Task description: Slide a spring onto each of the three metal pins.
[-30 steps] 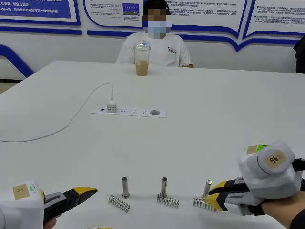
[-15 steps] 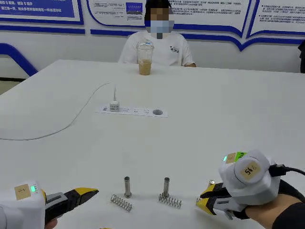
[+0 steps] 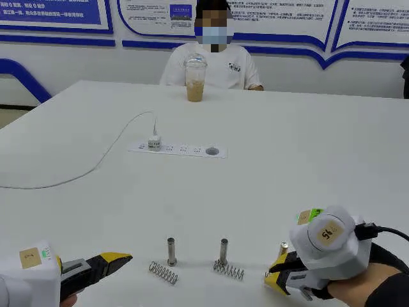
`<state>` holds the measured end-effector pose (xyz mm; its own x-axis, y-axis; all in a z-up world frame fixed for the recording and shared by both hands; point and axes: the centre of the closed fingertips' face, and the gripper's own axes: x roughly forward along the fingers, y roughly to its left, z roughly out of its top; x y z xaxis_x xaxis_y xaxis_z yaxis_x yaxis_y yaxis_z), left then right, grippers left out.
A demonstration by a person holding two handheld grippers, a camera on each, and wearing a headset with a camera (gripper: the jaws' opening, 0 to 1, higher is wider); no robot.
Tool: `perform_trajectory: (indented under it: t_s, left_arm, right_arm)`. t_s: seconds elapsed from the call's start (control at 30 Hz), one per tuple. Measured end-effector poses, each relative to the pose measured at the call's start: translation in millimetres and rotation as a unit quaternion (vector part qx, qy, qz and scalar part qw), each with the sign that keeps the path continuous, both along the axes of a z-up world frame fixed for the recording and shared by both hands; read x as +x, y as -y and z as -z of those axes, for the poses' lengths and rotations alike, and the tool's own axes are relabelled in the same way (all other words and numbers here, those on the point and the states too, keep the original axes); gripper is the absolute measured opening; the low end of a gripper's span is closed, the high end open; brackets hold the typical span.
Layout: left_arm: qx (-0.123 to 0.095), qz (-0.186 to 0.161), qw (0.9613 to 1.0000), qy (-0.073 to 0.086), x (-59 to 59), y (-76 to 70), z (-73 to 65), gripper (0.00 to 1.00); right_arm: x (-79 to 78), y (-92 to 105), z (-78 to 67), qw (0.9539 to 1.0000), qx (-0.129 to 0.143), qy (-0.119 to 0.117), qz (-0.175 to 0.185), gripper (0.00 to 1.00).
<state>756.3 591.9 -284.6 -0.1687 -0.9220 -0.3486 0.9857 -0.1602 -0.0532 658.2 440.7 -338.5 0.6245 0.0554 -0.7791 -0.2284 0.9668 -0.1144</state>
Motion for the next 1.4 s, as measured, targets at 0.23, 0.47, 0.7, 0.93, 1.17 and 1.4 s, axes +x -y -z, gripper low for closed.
perform_trajectory:
  t_s: [0.23, 0.47, 0.7, 0.93, 1.17, 1.4]
  left_arm:
    - [-0.001, 0.0, 1.0, 0.0, 0.1, -0.2, -0.9, 0.64]
    - [-0.001, 0.001, 1.0, -0.001, -0.3, -1.1, -2.0, 0.64]
    - [-0.002, 0.002, 1.0, -0.001, -1.6, -0.4, -1.8, 0.64]
    - [-0.004, 0.0, 1.0, -0.003, -1.0, -0.8, -1.7, 0.64]
    - [-0.003, -0.003, 1.0, -0.004, -0.1, -2.6, -0.7, 0.64]
    - [-0.005, -0.004, 1.0, -0.004, 1.0, -1.8, -2.0, 0.64]
  right_arm:
    - [-5.8, -3.6, 3.7, 0.9998, 0.002, -0.022, 0.001, 0.11]
    - [-8.4, -9.5, 5.3, 0.9993, -0.006, -0.034, -0.017, 0.13]
    - [-8.9, -10.8, 7.0, 0.996, -0.026, -0.063, -0.059, 0.15]
    - [-10.1, -13.4, 11.4, 0.9876, -0.051, -0.101, -0.109, 0.15]
    - [-9.0, -14.3, 13.1, 0.981, -0.047, -0.133, -0.133, 0.15]
    - [-11.8, -16.0, 13.8, 0.9802, -0.035, -0.14, -0.136, 0.12]
